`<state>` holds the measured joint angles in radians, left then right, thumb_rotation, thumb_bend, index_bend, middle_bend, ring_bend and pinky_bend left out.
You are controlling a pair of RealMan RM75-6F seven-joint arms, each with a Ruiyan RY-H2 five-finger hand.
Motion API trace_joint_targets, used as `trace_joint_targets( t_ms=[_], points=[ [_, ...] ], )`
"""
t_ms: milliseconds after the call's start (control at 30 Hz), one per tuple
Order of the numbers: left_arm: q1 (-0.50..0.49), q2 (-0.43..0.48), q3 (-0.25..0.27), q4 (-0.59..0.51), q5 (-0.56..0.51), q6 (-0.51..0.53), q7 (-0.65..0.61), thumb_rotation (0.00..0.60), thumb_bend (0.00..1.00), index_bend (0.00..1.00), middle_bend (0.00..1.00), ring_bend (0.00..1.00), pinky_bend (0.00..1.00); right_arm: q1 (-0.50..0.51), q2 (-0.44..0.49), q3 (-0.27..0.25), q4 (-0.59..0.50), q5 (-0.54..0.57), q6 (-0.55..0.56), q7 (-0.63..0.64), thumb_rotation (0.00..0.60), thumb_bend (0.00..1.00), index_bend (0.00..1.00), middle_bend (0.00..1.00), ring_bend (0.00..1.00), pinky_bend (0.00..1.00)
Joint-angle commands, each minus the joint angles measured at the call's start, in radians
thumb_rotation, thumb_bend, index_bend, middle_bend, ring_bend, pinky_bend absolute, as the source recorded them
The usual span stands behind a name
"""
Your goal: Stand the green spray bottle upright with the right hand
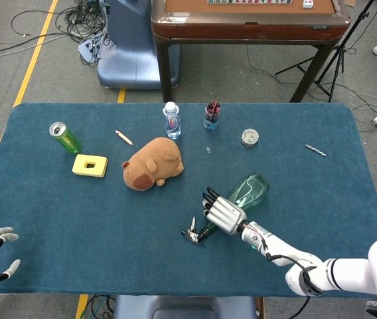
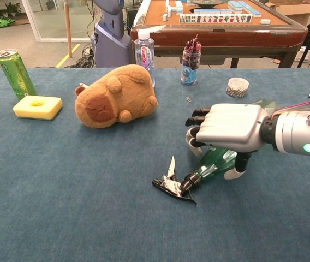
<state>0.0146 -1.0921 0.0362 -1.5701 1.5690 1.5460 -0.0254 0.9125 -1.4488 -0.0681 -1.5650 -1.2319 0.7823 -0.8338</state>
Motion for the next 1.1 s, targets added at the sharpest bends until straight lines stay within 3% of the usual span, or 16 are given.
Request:
trace_joint_targets(
  t_ms=[33,167,433,867,1100],
  points=[
    [0.0,-0.002,-0.001,0.003,0.0,0.001,-0.002,0.6,0.26,0.36,0.25,0.21,0.23,-0.003,-0.006,-0.003,0.006,0.0,0.004,-0.007,0.476,0.23,0.4,0.22,0.04,0.08],
    [0.001,-0.003,0.0,0.006,0.0,0.001,-0.005,0.6,0.26,0.36,0.25,0.21,0.23,-0.011,-0.017,-0.003,0.018,-0.012,0.021,-0.005,0.587,0.33,0.45,0.24,0.04,0.08],
    [0.002,-0.003,-0.001,0.006,0.001,0.001,-0.003,0.6,0.26,0.36,0.25,0.21,0.23,-0.036,-0.015,0.031,0.024,-0.058,0.079,0.095,0.6,0.41,0.61,0.34,0.11,0.12],
    [-0.004,0.0,0.0,-0.008,0.005,-0.008,0.012,0.6,0.26,0.36,0.25,0.21,0.23,-0.158,0.107,0.191,-0.111,-0.043,0.233,0.651,0.6,0.45,0.65,0.38,0.14,0.16],
    [-0.006,0.002,-0.001,-0.013,0.007,-0.007,0.013,0.6,0.26,0.36,0.25,0.21,0.23,-0.215,0.156,0.234,-0.154,-0.031,0.207,1.008,0.6,0.46,0.65,0.38,0.14,0.16]
  ],
)
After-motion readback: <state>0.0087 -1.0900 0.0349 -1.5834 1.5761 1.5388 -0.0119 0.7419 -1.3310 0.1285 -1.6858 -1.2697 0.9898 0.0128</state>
